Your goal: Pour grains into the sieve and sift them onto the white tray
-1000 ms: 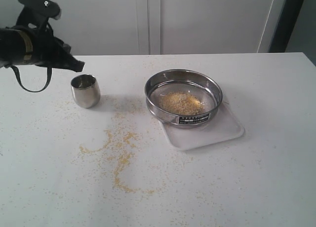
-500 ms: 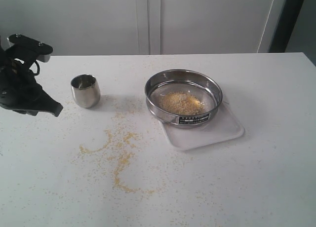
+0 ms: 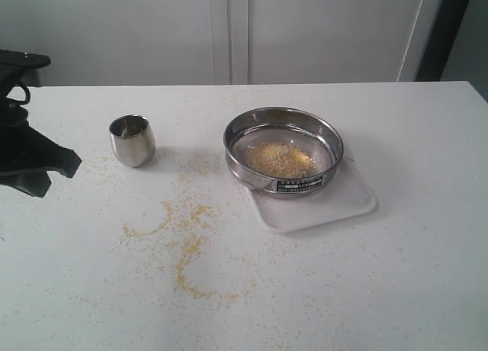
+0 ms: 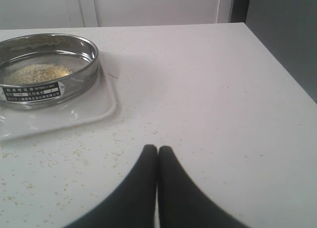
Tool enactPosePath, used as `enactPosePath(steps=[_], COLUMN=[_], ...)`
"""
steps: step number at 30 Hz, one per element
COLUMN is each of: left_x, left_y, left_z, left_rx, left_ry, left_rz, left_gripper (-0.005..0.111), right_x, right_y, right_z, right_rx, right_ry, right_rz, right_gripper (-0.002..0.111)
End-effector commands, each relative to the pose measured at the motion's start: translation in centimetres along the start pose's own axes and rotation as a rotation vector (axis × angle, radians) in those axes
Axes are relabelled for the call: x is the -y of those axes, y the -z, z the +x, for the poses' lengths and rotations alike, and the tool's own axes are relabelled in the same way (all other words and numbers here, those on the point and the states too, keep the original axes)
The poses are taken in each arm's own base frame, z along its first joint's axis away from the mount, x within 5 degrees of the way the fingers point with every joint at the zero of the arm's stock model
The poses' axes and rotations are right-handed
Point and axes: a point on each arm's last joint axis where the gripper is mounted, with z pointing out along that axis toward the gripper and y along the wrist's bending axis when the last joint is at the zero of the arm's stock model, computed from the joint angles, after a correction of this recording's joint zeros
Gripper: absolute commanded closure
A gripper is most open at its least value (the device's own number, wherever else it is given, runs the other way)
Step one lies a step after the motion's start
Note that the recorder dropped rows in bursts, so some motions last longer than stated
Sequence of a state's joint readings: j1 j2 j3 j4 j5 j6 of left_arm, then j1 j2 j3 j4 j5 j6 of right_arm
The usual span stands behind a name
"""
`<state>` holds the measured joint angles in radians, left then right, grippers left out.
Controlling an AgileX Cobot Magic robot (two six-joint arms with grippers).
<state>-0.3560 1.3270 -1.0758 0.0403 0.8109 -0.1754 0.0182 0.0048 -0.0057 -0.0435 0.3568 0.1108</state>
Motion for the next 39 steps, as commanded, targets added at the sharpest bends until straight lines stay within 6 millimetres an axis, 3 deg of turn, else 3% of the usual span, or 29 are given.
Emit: enactPosePath(steps=[1, 13, 39], left_x=[0.5, -2.5, -2.7], left_y=[2.1, 3.9, 3.9], left_z=[1.1, 2.4, 2.4], left_rx=[0.026, 0.042, 0.045], left_ry=[-0.002, 0.138, 0.101], left_rz=[0.039, 0.066, 0.044], left_gripper=[0.107, 0.107, 0.107], right_x=[0.0, 0.0, 0.0], right_y=[0.0, 0.0, 0.0], right_z=[0.0, 0.0, 0.0], right_rx=[0.014, 0.014, 0.014], right_ry=[0.005, 0.005, 0.005], right_rz=[0.006, 0.006, 0.006], right_gripper=[0.108, 0.108, 0.108])
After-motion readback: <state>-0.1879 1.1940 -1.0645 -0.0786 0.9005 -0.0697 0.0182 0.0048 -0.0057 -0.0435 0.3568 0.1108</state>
